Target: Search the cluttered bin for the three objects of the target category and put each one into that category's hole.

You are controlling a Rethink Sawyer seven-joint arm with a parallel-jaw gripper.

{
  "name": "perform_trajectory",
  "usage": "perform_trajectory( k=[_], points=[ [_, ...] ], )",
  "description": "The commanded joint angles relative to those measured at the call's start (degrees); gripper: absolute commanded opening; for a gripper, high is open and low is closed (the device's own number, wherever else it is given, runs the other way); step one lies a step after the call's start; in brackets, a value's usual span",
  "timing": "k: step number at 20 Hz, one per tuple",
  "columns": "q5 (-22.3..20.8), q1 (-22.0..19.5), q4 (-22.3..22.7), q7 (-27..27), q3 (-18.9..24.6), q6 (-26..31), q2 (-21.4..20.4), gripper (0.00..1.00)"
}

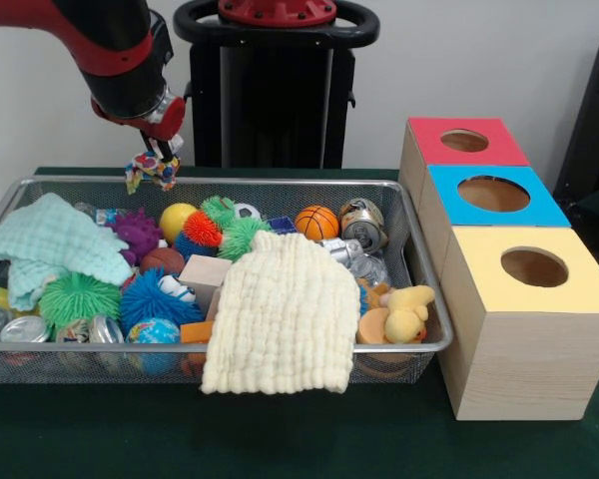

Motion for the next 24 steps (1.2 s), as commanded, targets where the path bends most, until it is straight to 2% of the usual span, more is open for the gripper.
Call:
perform_trajectory(
  k=[1, 6, 11, 16, 24],
  points=[
    [1.08, 0.72, -4.58, -9.36, 4.80, 5.55, -0.23, 0.00],
    [0.99, 1.09, -5.71, -9.35, 5.20, 4.64, 0.61, 0.00],
    [0.49, 1.34, -6.25, -8.46, 5.98, 0.36, 1.18, 0.00],
    [0.12, 2.08, -7.96, -8.65, 6.46, 0.71, 1.29, 0.00],
    [-1.75, 1.24, -6.16, -9.49, 6.38, -2.87, -1.61, 0.00]
  ],
)
